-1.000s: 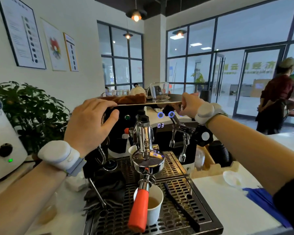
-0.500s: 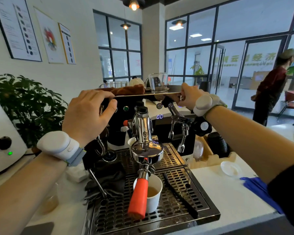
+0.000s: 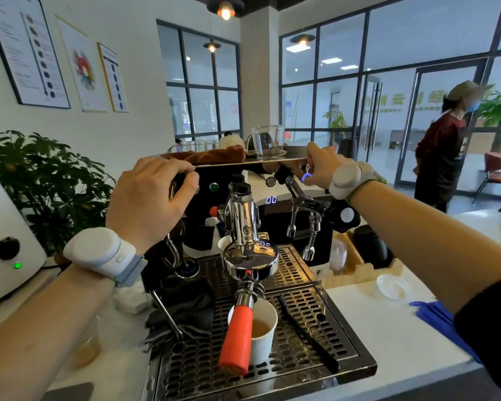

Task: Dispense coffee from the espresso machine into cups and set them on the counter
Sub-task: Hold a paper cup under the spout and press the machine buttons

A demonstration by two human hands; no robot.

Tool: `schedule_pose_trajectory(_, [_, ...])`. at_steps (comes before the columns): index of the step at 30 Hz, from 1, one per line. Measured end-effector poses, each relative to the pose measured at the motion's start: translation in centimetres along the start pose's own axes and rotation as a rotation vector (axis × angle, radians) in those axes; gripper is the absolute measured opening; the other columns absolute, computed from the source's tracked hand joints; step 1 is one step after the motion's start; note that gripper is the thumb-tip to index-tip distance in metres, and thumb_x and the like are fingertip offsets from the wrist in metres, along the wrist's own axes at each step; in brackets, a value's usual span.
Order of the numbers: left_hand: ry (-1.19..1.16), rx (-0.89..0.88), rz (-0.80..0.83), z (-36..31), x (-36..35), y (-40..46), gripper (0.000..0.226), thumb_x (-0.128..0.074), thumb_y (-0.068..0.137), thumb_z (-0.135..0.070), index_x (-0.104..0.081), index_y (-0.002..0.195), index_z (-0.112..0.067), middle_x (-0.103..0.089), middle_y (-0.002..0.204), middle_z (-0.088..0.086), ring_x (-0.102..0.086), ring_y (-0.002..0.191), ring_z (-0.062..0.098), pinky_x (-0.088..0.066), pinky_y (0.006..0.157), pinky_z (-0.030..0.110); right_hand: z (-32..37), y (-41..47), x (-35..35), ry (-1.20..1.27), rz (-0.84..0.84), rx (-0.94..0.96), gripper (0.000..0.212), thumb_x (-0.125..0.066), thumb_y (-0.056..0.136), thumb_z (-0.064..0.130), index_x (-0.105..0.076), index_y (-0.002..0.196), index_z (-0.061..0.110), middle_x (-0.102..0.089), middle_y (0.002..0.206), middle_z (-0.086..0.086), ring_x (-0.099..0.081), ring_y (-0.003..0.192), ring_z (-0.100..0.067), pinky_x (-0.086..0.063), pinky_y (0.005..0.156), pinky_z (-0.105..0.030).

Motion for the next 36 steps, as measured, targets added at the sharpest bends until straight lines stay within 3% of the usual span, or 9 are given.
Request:
schedule_pose_trajectory(8, [-0.003,0.004,-0.006,0.11,0.02,-0.02,0.033,-0.044,0.095,-0.041,-0.066,0.105,-0.019,-0.070,0.101,0.005,-0.057,0.103,0.028,-0.045,0.080,0.041,-0.14,0.35,-0.30,-0.013,0.005,0.016,0.039,-0.065,0.082,0.021,-0.029,0.096,0.021,-0.046,0.073,0.001,-0.044,0.057,-0.015,-0.024,0.049,-0.026])
schedule_pose_trajectory(12, [-0.012,0.000,-0.022,-0.02,0.17,-0.07,0.032,-0.045,0.094,-0.040,-0.066,0.103,-0.018,-0.070,0.098,0.005,-0.058,0.102,0.029,-0.046,0.079,0.042,-0.09,0.27,-0.33,-0.015,0.011,0.011,0.039,-0.065,0.082,0.021,-0.029,0.097,0.021,-0.052,0.083,-0.005,-0.048,0.062,-0.020,-0.029,0.054,-0.028])
schedule_pose_trajectory(17, [-0.016,0.006,-0.031,-0.03,0.31,-0.13,0.031,-0.046,0.094,-0.039,-0.067,0.102,-0.018,-0.070,0.097,0.005,-0.057,0.102,0.029,-0.045,0.079,0.042,-0.08,0.16,-0.38,-0.013,0.016,0.004,0.043,-0.064,0.083,0.023,-0.036,0.115,0.018,-0.054,0.090,-0.005,-0.051,0.072,-0.026,-0.033,0.062,-0.034])
schedule_pose_trajectory(19, [-0.016,0.008,-0.022,-0.02,0.24,-0.12,0.032,-0.045,0.094,-0.040,-0.067,0.103,-0.018,-0.070,0.097,0.005,-0.057,0.102,0.029,-0.046,0.079,0.043,-0.09,0.16,-0.32,-0.015,0.012,0.002,0.041,-0.065,0.083,0.023,-0.036,0.111,0.019,-0.053,0.090,-0.005,-0.049,0.066,-0.022,-0.032,0.057,-0.030])
schedule_pose_trajectory(24, [-0.019,0.012,-0.018,-0.07,0.24,-0.11,0.033,-0.045,0.094,-0.040,-0.067,0.103,-0.017,-0.069,0.096,0.006,-0.057,0.101,0.030,-0.046,0.079,0.044,-0.13,0.25,-0.30,-0.012,-0.001,-0.003,0.040,-0.066,0.083,0.024,-0.030,0.099,0.021,-0.051,0.087,-0.005,-0.044,0.060,-0.018,-0.032,0.062,-0.034])
schedule_pose_trajectory(36, [-0.004,-0.005,-0.032,-0.10,0.19,-0.13,0.033,-0.043,0.095,-0.041,-0.067,0.101,-0.018,-0.069,0.093,0.006,-0.057,0.098,0.029,-0.045,0.075,0.042,0.20,-0.15,-0.19,-0.015,0.012,-0.006,0.040,-0.065,0.084,0.023,-0.028,0.098,0.020,-0.052,0.089,-0.007,-0.049,0.070,-0.026,-0.034,0.063,-0.035])
Point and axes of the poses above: each hand's wrist, its own y-axis towards the middle knuckle, its own x-axis out of the back of the hand, z = x × y, the point moved 10 cm from there along y, towards the middle knuckle
